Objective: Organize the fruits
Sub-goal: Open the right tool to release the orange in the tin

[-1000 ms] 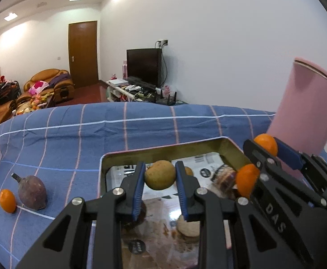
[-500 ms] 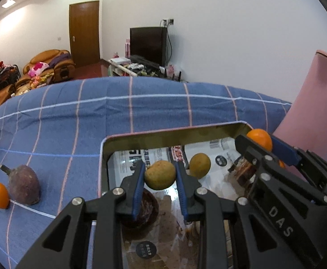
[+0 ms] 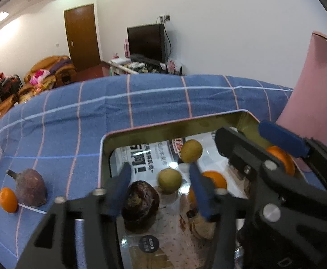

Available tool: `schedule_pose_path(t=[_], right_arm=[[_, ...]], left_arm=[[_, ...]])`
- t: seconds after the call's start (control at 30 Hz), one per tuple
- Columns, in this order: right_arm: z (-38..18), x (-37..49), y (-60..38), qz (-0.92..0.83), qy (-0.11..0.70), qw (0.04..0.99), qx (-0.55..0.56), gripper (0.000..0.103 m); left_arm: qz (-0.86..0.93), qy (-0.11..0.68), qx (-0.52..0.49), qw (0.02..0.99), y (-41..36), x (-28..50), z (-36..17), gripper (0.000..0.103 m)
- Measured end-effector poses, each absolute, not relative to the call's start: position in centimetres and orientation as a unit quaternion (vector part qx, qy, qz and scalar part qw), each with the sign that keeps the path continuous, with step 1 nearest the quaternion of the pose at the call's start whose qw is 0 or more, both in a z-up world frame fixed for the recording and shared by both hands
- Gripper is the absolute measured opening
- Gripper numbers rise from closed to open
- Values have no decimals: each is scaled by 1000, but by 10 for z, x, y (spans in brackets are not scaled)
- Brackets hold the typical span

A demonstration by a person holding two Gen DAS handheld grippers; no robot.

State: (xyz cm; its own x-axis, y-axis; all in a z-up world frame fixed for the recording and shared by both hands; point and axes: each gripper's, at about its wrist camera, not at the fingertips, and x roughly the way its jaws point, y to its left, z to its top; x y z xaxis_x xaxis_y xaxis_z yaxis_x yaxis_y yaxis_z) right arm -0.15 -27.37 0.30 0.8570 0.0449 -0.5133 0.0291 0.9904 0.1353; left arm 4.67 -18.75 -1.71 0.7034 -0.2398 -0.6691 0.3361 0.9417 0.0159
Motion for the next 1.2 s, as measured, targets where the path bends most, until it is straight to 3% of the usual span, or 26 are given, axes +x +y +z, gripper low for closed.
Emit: schedule_pose_path(t=[0.07, 0.2, 0.57, 0.77, 1.2], right_arm=[[6, -7, -273, -5, 251, 966, 65, 61], [11, -18, -274, -43, 229, 971, 55, 61], [20, -35, -284, -117, 191, 974, 47, 65], [24, -54, -283, -145, 152, 977, 41, 73], [25, -77, -274, -146, 150, 977, 42, 75]], left_arm=[[-156, 340, 72, 925, -188, 43, -15, 87], [-155, 313, 71, 934, -186, 33, -10, 101], [-129, 256, 56, 957, -168, 16, 4, 102], [-117, 229, 60, 965, -166, 7, 9, 103], [-118, 201, 79, 969, -165, -14, 11, 103]])
